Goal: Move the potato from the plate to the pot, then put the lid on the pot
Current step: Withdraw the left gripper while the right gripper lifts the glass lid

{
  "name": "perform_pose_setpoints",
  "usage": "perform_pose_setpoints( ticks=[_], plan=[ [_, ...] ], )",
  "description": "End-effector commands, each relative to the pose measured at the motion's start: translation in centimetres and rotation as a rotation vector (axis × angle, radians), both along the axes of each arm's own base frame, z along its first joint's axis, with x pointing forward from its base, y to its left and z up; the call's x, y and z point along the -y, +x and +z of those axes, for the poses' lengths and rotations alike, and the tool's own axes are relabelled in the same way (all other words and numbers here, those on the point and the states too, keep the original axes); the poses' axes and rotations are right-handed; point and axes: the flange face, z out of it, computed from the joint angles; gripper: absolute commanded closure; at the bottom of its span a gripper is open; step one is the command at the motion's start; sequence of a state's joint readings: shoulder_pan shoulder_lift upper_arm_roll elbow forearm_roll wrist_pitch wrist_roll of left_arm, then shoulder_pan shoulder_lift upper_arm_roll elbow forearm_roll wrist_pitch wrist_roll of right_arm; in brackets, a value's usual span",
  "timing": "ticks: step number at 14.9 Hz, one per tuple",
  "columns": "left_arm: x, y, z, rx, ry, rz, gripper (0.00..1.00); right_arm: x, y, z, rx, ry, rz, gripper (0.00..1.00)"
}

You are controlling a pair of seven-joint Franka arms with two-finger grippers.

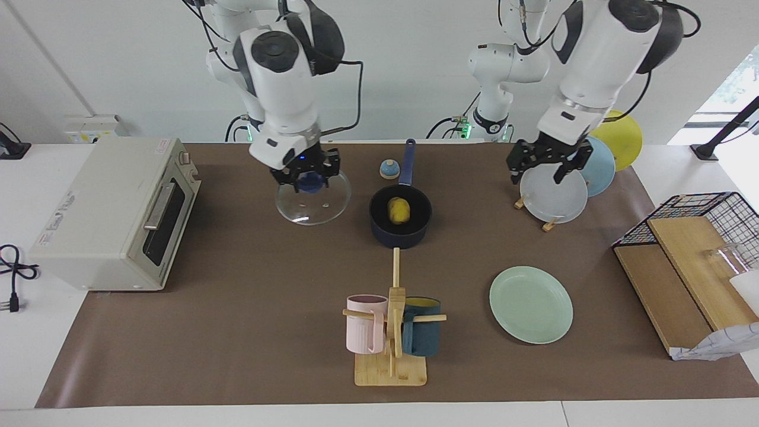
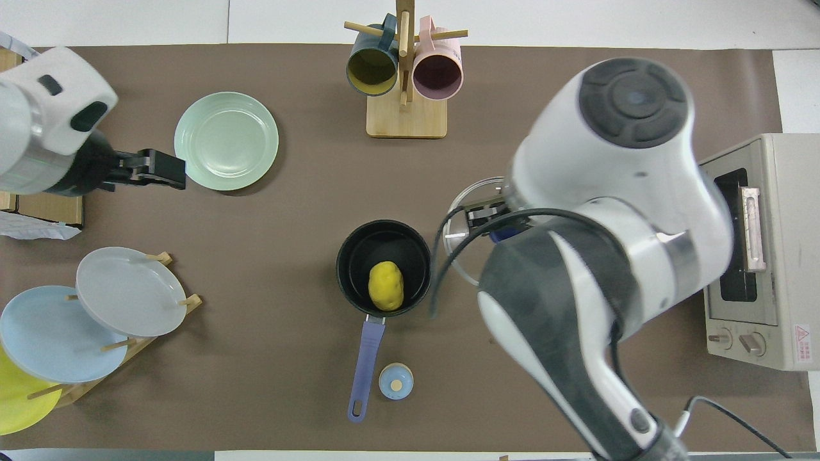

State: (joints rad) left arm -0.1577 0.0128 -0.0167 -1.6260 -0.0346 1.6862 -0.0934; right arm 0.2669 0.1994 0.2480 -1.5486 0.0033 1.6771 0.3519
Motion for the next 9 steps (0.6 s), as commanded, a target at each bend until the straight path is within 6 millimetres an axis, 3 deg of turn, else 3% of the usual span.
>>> perform_pose_setpoints(
  ticks=[1, 4, 8, 9],
  plan=[
    [-5.0, 0.3, -0.7, -0.033, 0.010, -0.040, 0.00, -8.0, 0.1, -1.6, 0.023, -0.014, -0.024, 1.00],
    [-5.8, 0.2, -0.6, -0.048, 0.011, -0.028, 0.00, -14.7, -2.2, -4.7, 0.086, 0.004, -0.052, 1.00],
    [-6.5, -0.6, 0.1, -0.074, 0.011, -0.017, 0.00, -15.6, -2.4, -7.1, 0.116, -0.028, -0.040, 1.00],
    [-6.4, -0.7, 0.3, -0.073, 0.011, -0.018, 0.00, -15.7, -2.5, -8.5, 0.116, -0.023, -0.038, 1.00]
  ],
)
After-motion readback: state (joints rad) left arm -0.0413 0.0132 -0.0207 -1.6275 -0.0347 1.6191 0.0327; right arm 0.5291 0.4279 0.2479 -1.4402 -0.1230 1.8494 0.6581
